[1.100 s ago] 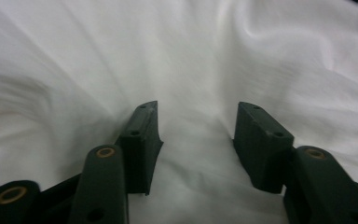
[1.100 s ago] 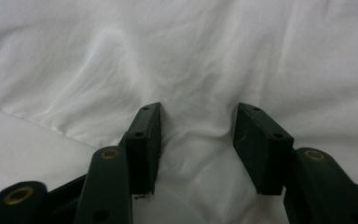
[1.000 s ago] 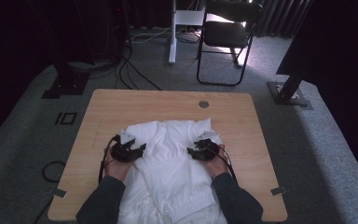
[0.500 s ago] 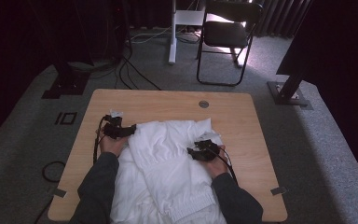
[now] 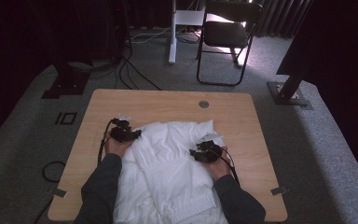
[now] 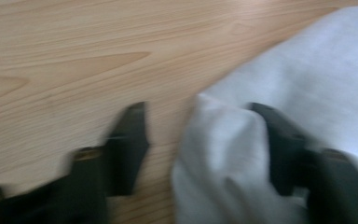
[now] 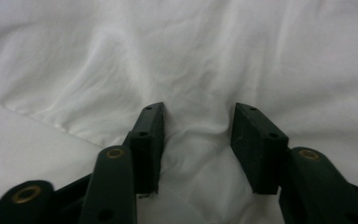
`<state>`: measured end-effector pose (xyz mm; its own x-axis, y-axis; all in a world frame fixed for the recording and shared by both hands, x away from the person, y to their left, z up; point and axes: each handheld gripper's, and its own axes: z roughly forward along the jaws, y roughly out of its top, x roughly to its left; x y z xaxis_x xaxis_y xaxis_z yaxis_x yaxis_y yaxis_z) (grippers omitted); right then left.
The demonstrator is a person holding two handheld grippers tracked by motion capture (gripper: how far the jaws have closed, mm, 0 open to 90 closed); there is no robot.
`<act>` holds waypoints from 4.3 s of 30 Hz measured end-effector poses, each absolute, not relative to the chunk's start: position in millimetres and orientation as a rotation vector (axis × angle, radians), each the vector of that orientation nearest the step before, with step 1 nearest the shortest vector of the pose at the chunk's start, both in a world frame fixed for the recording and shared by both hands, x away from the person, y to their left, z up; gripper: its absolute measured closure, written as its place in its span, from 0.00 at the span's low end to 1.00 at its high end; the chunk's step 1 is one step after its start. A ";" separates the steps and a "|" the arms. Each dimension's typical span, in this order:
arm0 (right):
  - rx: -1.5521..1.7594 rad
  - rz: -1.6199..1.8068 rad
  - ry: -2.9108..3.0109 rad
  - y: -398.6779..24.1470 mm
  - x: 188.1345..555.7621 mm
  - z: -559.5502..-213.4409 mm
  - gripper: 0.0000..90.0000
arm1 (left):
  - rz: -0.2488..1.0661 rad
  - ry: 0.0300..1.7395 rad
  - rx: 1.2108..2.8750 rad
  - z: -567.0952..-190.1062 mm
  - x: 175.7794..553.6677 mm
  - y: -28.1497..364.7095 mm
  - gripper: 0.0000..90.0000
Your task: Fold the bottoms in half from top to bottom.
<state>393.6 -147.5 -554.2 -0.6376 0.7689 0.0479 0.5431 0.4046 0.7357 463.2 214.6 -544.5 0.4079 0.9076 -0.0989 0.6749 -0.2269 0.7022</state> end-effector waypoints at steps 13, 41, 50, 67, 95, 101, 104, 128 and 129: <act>1.274 1.116 2.241 -186.4 408.6 -521.2 0.63 | 0.438 1.300 2.021 -542.5 461.8 210.3 0.91; 1.508 0.972 2.282 -175.6 497.1 -539.1 0.95 | 0.453 1.309 2.021 -541.6 460.8 207.3 0.94; 1.428 1.207 2.088 -204.8 481.7 -479.3 0.97 | 0.474 1.232 1.803 -476.5 443.5 226.3 0.96; 1.254 1.307 1.988 -230.8 437.1 -435.9 0.98 | 0.497 1.095 1.721 -429.3 409.0 232.4 0.96; 1.288 1.269 2.161 -255.4 240.4 -537.4 0.93 | 0.205 1.079 1.891 -529.4 239.0 238.7 0.80; 1.239 1.370 2.039 -265.4 241.1 -504.2 0.58 | 0.244 1.075 1.776 -506.6 244.5 248.2 0.57; 1.192 1.385 1.989 -259.7 252.1 -481.3 0.56 | 0.306 1.051 1.757 -484.7 255.5 242.0 0.57; 1.234 1.159 2.262 -210.7 248.6 -539.4 0.57 | 0.308 0.966 2.062 -525.4 244.2 182.1 0.60; 1.238 1.143 2.272 -210.4 247.6 -542.9 0.58 | 0.324 0.969 2.081 -530.1 242.5 182.4 0.60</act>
<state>247.6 -210.4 -542.9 -0.5776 0.8105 0.0975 0.5615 0.3077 0.7682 242.5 182.4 -530.1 0.6739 0.7325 -0.0960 0.5276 -0.3863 0.7566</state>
